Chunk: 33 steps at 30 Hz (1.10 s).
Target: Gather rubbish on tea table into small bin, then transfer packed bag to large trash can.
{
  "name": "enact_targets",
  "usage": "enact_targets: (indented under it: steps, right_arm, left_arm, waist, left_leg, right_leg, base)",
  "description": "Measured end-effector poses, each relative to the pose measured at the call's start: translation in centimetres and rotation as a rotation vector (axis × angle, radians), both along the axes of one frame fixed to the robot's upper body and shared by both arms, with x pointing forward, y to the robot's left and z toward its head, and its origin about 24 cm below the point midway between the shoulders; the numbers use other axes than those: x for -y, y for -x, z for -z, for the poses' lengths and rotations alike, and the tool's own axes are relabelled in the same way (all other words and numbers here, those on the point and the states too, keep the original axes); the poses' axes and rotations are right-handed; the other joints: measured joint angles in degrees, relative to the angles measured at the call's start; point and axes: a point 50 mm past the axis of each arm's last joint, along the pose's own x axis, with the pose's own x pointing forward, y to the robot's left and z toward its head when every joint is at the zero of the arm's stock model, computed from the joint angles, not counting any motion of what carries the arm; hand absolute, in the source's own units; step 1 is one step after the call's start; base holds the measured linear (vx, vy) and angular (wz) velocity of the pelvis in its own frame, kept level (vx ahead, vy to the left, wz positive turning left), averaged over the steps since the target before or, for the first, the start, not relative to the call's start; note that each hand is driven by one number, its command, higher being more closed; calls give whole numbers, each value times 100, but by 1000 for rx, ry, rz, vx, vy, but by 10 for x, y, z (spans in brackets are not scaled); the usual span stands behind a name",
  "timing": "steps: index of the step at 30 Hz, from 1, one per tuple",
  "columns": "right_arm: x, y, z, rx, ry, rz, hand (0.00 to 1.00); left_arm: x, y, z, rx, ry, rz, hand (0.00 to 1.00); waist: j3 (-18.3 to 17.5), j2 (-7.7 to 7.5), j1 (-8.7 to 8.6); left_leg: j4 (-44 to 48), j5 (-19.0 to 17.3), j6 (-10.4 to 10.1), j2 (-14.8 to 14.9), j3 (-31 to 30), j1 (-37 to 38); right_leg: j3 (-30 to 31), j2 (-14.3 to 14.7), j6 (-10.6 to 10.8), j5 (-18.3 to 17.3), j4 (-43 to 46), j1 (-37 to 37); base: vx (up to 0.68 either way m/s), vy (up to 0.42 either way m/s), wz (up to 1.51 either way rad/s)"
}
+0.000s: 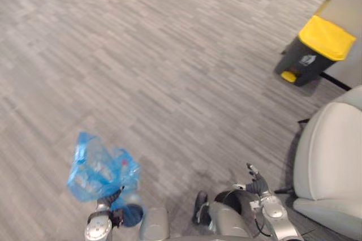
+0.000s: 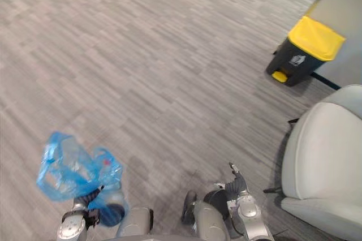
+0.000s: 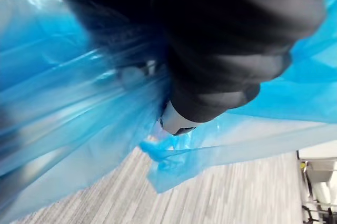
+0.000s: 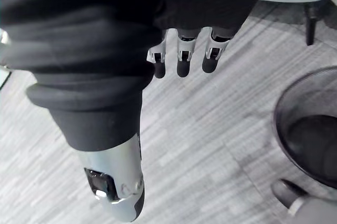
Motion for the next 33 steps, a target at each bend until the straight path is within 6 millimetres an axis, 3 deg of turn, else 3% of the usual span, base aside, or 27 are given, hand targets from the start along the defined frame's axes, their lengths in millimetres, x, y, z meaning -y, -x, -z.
enact_targets:
  steps: [2, 4, 5, 6, 7, 8, 9, 10, 11, 12, 13, 14, 15, 16, 19, 21, 22, 24, 25, 26, 27, 28, 29, 30, 31, 33]
  right_arm:
    - [2, -7, -4, 24, -7, 22, 0]
    - [8, -10, -6, 40, -13, 64, 0]
    - [13, -8, -5, 34, -22, 97, 0]
    - [16, -5, -3, 27, -18, 113, 0]
    - [18, -2, -1, 16, -19, 124, 0]
    - [8, 1, 6, -11, -52, 139, 0]
    - [3, 5, 9, -20, -68, 143, 0]
    - [0, 9, 11, -29, -79, 145, 0]
    - [-1, 10, 12, -33, -86, 146, 0]
    - [-6, 15, 15, -45, -102, 152, 0]
    - [-8, 17, 17, -51, -110, 156, 0]
    - [-12, 19, 18, -56, -123, 156, 0]
    - [-15, 21, 19, -61, -131, 157, 0]
    - [-18, 23, 21, -67, -139, 159, 0]
    - [-20, 24, 22, -74, -146, 161, 0]
    - [-17, 27, 25, -98, -136, 163, 0]
    - [-17, 28, 26, -103, -134, 162, 0]
    - [-17, 29, 26, -114, -131, 159, 0]
    - [-16, 30, 27, -118, -131, 157, 0]
    - [-15, 25, 25, -108, -129, 149, 0]
    - [-17, 21, 22, -95, -131, 141, 0]
    - [-16, 14, 16, -58, -126, 135, 0]
    - [-17, 10, 13, -40, -130, 136, 0]
    - [-17, 8, 12, -34, -132, 138, 0]
    - [-17, 4, 10, -21, -137, 140, 0]
    - [-15, 1, 7, -7, -128, 153, 0]
  left_arm:
    - [1, -5, -5, 26, -2, 8, 100]
    - [3, -11, -10, 56, 2, 26, 100]
    - [3, -17, -14, 84, 2, 34, 100]
    - [4, -13, -14, 81, 5, 25, 100]
    - [4, -8, -13, 76, 8, 20, 100]
    - [0, -7, -13, 63, -4, 17, 100]
    - [-4, -8, -14, 61, -16, 17, 100]
    - [2, -10, -14, 63, -8, 32, 100]
    - [4, -10, -13, 64, -3, 37, 100]
    - [9, -11, -14, 69, 1, 56, 100]
    - [10, -13, -16, 77, 1, 64, 100]
    - [12, -16, -20, 97, -2, 72, 100]
    - [12, -18, -23, 116, -6, 76, 100]
    - [11, -21, -26, 130, -13, 79, 100]
    - [5, -23, -28, 127, -32, 86, 100]
    - [4, -27, -25, 116, -35, 82, 100]
    - [3, -26, -23, 108, -35, 78, 100]
    - [-1, -21, -20, 78, -58, 79, 100]
    - [-1, -21, -18, 71, -61, 80, 100]
    - [1, -19, -15, 56, -51, 70, 100]
    - [2, -18, -13, 52, -46, 67, 100]
    - [8, -12, -8, 31, -16, 49, 100]
    - [11, -7, -4, 18, 0, 40, 100]
    - [13, -6, -2, 11, 6, 38, 100]
    - [15, -6, -1, 10, 14, 38, 100]
    - [15, -7, -2, 12, 13, 38, 100]
  waist:
    - [51, -93, 9]
    - [60, -69, 92]
    - [50, -44, 176]
    - [9, 123, 284]
    - [-46, 192, 301]
    - [-136, -73, 279]
    - [-205, -202, 258]
    - [-207, -224, 280]
    - [-192, -200, 267]
    - [-183, -188, 235]
    - [-179, -183, 219]
    - [-129, -80, 153]
    - [-133, -85, 65]
    - [-146, -95, -17]
    - [-149, -96, -39]
    - [-133, -72, -56]
    - [-138, -81, -58]
    - [-227, -102, -138]
    - [-274, -102, -194]
    - [-293, 33, -185]
    - [-285, 62, -180]
    - [-221, 233, -157]
    - [-217, 277, -27]
    - [-213, 270, -3]
    - [-216, 232, 97]
    - [-191, 184, 138]
  left_leg:
    - [-611, -81, 92, -307, 59, -398]
    - [-1791, 6, -16, -550, -78, -737]
    - [-3236, 493, -331, -708, -454, -760]
    - [-4085, 1010, -375, -655, -746, -634]
    - [-3937, 1698, -402, -558, -813, -653]
    - [-3327, 1297, -144, -705, -560, -768]
    - [-3184, 1043, -78, -740, -366, -747]
    - [-3052, 768, 9, -713, -151, -514]
    - [-2997, 660, 123, -703, -73, -327]
    - [-2981, 404, 233, -682, 113, 102]
    - [-3000, 281, 263, -670, 191, 324]
    - [-3076, 131, 301, -638, 287, 703]
    - [-3211, 42, 339, -581, 385, 994]
    - [-3412, -32, 337, -501, 507, 1278]
    - [-3692, -111, 225, -367, 688, 1638]
    - [-3902, -198, 68, -334, 783, 2040]
    - [-3984, -231, 9, -345, 781, 2185]
    - [-4153, -394, -278, -289, 644, 2676]
    - [-4025, -432, -345, -231, 576, 2673]
    - [-3423, -355, -513, -1, 540, 2518]
    - [-2962, -223, -645, 108, 556, 2369]
    - [-1490, 492, -324, 411, 605, 1822]
    - [-594, 478, -239, 618, 643, 1433]
    - [-317, 275, -230, 660, 636, 1248]
    - [-211, -31, -271, 628, 654, 919]
    - [-765, -186, -225, 433, 648, 606]
  right_leg:
    - [325, -73, -64, -41, -282, 475]
    - [573, -133, -22, -73, -385, 775]
    - [809, -189, 135, -298, -385, 1001]
    - [960, -84, 351, -533, -367, 1151]
    - [1135, -13, 434, -777, -282, 1272]
    - [1331, -267, 557, -1111, 139, 1202]
    - [1437, -399, 712, -1179, 634, 1005]
    - [1453, -517, 1208, -1035, 1522, 700]
    - [1426, -557, 1503, -934, 2000, 573]
    - [1251, -682, 1833, -796, 3072, 278]
    - [1107, -734, 1818, -798, 3553, 109]
    - [689, -847, 1583, -856, 4128, -190]
    - [272, -938, 1240, -919, 4269, -464]
    - [-202, -1023, 1024, -1032, 4046, -823]
    - [-779, -995, 935, -974, 2562, -1512]
    - [-874, -868, 936, -230, 752, -1639]
    - [-865, -803, 899, 25, 428, -1643]
    - [-690, -621, 437, 1118, 126, -1531]
    - [-722, -577, 297, 1258, 227, -1520]
    - [-834, -360, 220, 1059, 368, -1394]
    - [-822, -292, 152, 946, 345, -1286]
    - [-679, -37, 58, 833, 103, -878]
    - [-466, 121, -21, 776, -40, -609]
    - [-345, 157, -49, 755, -90, -476]
    - [-108, 157, -53, 752, -263, -177]
    - [129, 44, -45, 746, -496, 197]
  base:
    - [603, 14, -78]
    - [624, 141, -102]
    - [584, 203, -118]
    - [728, 297, -131]
    - [606, 267, -106]
    - [585, 246, -84]
    - [561, 191, -89]
    - [447, 143, -77]
    - [530, 210, -91]
    - [391, 185, -68]
    - [549, 249, -64]
    - [431, 172, -42]
    - [498, 156, -43]
    - [381, 75, -44]
    - [396, 41, -38]
    - [413, -41, -8]
    - [617, -110, 4]
    - [585, -136, 33]
    - [606, -182, 25]
    - [578, -194, -4]
    - [670, -204, -39]
    - [516, -127, -72]
    - [514, -87, -84]
    - [494, -42, -95]
    - [491, -7, -82]
    - [461, 51, -66]
